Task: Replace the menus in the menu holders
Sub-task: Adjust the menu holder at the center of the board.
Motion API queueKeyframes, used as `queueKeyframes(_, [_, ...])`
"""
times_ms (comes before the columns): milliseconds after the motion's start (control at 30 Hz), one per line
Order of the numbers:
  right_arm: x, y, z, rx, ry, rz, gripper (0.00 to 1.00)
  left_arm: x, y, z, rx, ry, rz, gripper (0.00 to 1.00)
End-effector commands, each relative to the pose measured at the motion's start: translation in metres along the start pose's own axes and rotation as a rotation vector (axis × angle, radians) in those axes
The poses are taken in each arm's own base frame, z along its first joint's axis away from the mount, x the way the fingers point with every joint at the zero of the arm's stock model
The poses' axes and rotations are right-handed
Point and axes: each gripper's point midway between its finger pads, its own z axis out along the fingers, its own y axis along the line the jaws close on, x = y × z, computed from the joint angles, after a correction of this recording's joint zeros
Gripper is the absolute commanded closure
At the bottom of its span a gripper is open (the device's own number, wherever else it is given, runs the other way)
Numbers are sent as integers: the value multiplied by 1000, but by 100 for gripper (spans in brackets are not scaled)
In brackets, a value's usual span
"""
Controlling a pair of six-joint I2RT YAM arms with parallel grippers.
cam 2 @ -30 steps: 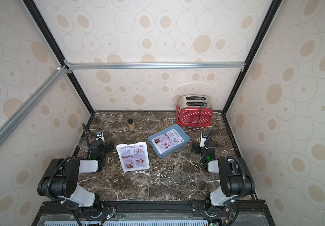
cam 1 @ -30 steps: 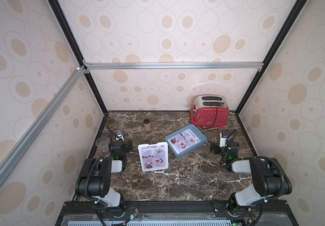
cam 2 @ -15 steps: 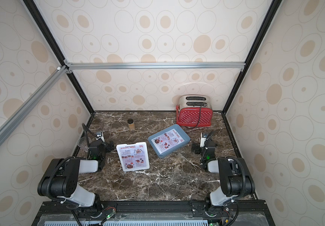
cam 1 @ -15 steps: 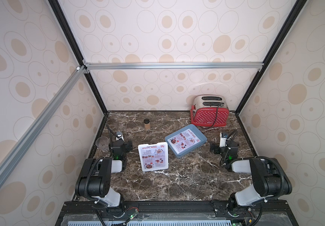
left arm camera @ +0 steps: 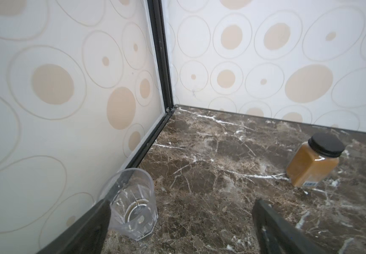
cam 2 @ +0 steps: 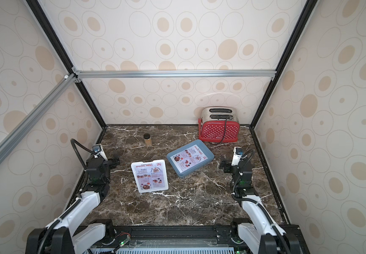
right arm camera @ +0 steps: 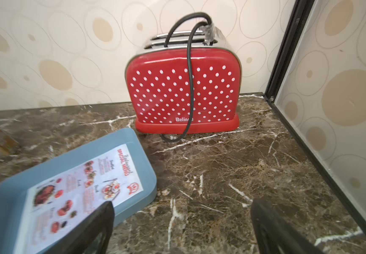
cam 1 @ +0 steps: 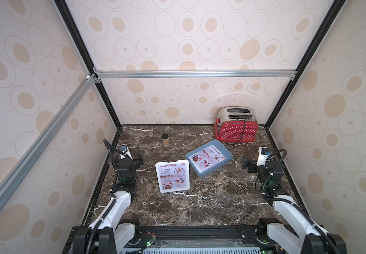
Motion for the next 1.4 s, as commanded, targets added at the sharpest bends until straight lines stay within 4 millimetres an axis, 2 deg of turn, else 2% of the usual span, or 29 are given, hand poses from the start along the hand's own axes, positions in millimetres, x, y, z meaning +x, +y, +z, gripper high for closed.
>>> queueKeyframes(0, [27, 13, -23, -54, 170, 109, 6, 4, 8, -22, -5, 121, -62, 1])
queueKeyframes(100, [26, 33, -39, -142, 220, 155, 8, -4, 4, -41, 44, 174, -144, 1])
queueKeyframes(200, [24, 64, -51, -257, 262, 131, 10, -10, -6, -57, 118, 221, -223, 1])
queueKeyframes(300, [23, 108, -59, -407, 292, 42, 11, -15, -17, -70, 187, 267, -298, 1])
queueKeyframes(400, [26, 161, -66, -576, 302, -98, 11, -18, -24, -80, 235, 307, -351, 1])
queueKeyframes(567, [31, 240, -60, -817, 288, -261, 12, -17, -38, -98, 314, 400, -429, 1])
queueKeyframes(733, [41, 300, -43, -974, 315, -306, 11, -11, -46, -121, 376, 491, -474, 6])
queueKeyframes(900, [41, 331, -27, -1056, 298, -265, 11, 2, -41, -146, 383, 548, -501, 13])
queueKeyframes(1033, [42, 355, -32, -1170, 316, -221, 11, 17, -36, -160, 367, 586, -520, 18])
queueKeyframes(1200, [48, 359, -43, -1228, 324, -224, 12, 37, -43, -161, 383, 657, -523, 22])
queueKeyframes(1367, [51, 361, -51, -1268, 330, -237, 14, 40, -59, -150, 432, 684, -523, 25])
